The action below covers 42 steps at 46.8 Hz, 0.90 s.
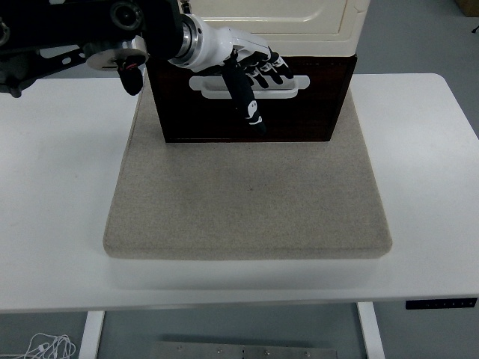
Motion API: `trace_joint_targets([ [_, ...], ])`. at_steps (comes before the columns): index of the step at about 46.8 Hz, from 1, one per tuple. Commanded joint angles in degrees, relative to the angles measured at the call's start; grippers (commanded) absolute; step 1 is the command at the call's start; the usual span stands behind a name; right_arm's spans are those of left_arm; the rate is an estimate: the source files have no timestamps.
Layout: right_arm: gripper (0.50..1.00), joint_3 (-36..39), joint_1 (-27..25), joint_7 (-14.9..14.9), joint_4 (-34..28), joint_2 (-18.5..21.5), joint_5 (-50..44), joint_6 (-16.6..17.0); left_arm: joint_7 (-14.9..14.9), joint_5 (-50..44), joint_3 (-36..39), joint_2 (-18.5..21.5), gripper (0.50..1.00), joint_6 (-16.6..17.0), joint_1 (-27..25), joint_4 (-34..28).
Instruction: Open the drawer under the combination cabinet
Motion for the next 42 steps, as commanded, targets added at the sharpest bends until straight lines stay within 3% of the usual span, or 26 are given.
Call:
trace_joint_targets([
  [1,0.928,0.0,0.0,0.0,0.0,0.0,0.0,0.0,1.0,0.0,0.1,0.0,1.0,0.6,-0.5,0.6],
  [12,0.926,0.0,0.0,0.0,0.0,0.0,0.0,0.0,2.4,-0.1,0.9,-0.3,1.0,1.0,-0.7,1.9],
  [42,0.926,0.0,0.0,0.0,0.0,0.0,0.0,0.0,2.8,-0.1,2.0,-3.4,1.0,0.4,0.8,5.9],
])
